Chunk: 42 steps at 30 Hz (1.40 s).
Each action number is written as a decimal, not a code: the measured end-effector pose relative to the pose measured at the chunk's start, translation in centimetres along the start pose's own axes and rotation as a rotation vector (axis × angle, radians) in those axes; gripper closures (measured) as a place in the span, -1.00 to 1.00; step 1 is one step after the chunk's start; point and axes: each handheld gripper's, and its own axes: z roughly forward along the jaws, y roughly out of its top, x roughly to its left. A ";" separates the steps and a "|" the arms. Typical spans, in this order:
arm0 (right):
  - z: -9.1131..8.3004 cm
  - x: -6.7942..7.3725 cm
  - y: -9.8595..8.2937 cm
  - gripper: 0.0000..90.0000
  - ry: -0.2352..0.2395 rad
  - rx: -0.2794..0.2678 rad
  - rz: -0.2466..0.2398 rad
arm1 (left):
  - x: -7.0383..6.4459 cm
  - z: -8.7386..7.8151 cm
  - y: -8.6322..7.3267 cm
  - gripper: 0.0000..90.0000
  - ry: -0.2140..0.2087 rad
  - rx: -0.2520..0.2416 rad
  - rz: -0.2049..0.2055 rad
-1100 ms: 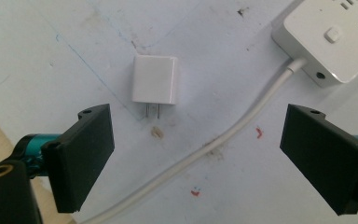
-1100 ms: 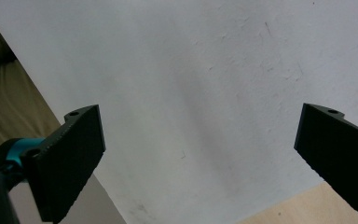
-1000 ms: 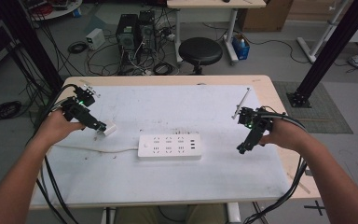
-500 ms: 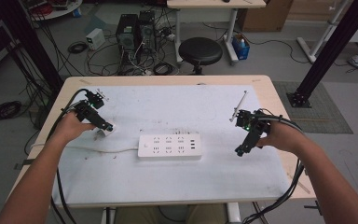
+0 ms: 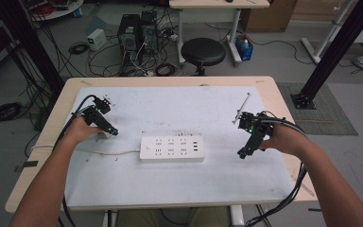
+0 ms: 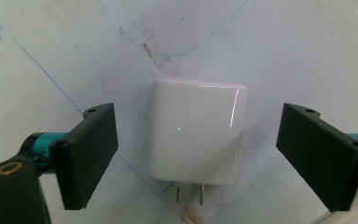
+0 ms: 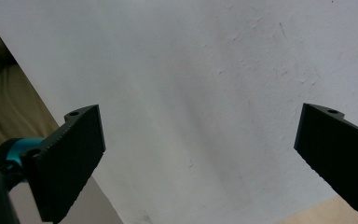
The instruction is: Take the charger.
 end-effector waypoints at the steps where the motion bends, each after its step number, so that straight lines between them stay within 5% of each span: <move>1: 0.0 0.0 0.0 -0.98 0.000 0.000 0.003 | 0.1 0.2 -0.1 -0.62 -0.003 0.004 -0.002; 6: 0.2 0.1 0.0 -0.98 0.007 0.012 0.007 | 0.4 0.8 -0.6 -0.47 -0.014 0.024 -0.009; 14: 0.5 0.0 0.2 -0.98 0.012 0.023 -0.003 | 0.6 0.7 -0.7 -0.21 -0.029 -0.011 -0.010; 28: 0.6 -0.1 -0.1 -0.97 0.018 0.020 0.002 | 0.1 0.7 -0.7 -0.05 -0.026 -0.004 0.041; 42: 0.3 -0.2 -0.3 -0.97 -0.006 -0.010 0.026 | -2.4 -4.9 -0.7 -0.05 -0.053 -0.164 0.117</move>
